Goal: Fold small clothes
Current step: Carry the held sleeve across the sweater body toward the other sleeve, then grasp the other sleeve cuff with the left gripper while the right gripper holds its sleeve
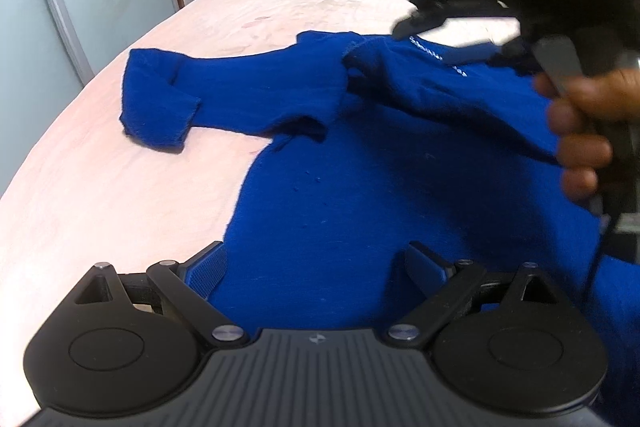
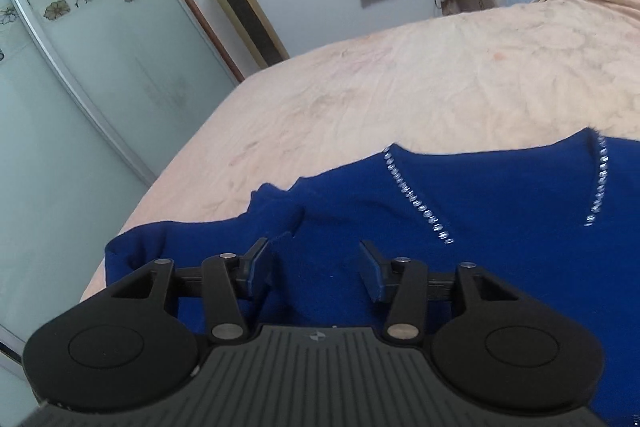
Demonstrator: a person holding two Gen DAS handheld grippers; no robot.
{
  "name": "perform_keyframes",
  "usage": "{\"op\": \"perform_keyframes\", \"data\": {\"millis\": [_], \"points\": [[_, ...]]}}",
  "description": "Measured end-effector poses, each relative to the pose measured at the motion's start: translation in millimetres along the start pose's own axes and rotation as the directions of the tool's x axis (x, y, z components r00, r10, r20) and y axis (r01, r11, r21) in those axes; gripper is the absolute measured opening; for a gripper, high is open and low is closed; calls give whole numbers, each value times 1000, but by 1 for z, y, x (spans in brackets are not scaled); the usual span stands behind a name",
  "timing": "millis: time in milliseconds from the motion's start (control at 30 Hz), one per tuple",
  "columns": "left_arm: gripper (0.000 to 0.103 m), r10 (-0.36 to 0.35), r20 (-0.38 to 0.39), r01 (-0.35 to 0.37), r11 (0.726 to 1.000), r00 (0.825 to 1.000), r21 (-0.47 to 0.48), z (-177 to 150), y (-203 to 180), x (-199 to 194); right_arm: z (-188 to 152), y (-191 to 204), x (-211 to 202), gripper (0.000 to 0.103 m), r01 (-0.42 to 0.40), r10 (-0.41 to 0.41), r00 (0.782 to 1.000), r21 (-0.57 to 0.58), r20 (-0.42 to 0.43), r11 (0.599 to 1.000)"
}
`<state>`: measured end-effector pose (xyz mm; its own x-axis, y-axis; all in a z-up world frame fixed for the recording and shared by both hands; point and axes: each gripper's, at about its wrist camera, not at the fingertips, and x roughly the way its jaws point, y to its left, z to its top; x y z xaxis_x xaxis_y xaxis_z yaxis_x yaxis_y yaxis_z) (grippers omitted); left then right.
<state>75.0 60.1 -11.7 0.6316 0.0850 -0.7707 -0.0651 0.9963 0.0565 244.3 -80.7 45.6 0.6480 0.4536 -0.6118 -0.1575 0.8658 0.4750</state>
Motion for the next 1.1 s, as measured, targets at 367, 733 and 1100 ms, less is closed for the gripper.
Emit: {"op": "perform_keyframes", "data": {"millis": [367,733,1100], "points": [[96,167,30,-165,985,985,-58,15,59,-1,-11,1,3,61,-89,90,994,13,-70,996],[96,269,60,-261,958,961,-119,45,100,11,-11,-25,-1,66,-318,348,935,267,-70,910],[96,291,82,-288,957,953,-48,78,95,50,-27,-26,15,68,-210,260,953,279,-157,937]]}}
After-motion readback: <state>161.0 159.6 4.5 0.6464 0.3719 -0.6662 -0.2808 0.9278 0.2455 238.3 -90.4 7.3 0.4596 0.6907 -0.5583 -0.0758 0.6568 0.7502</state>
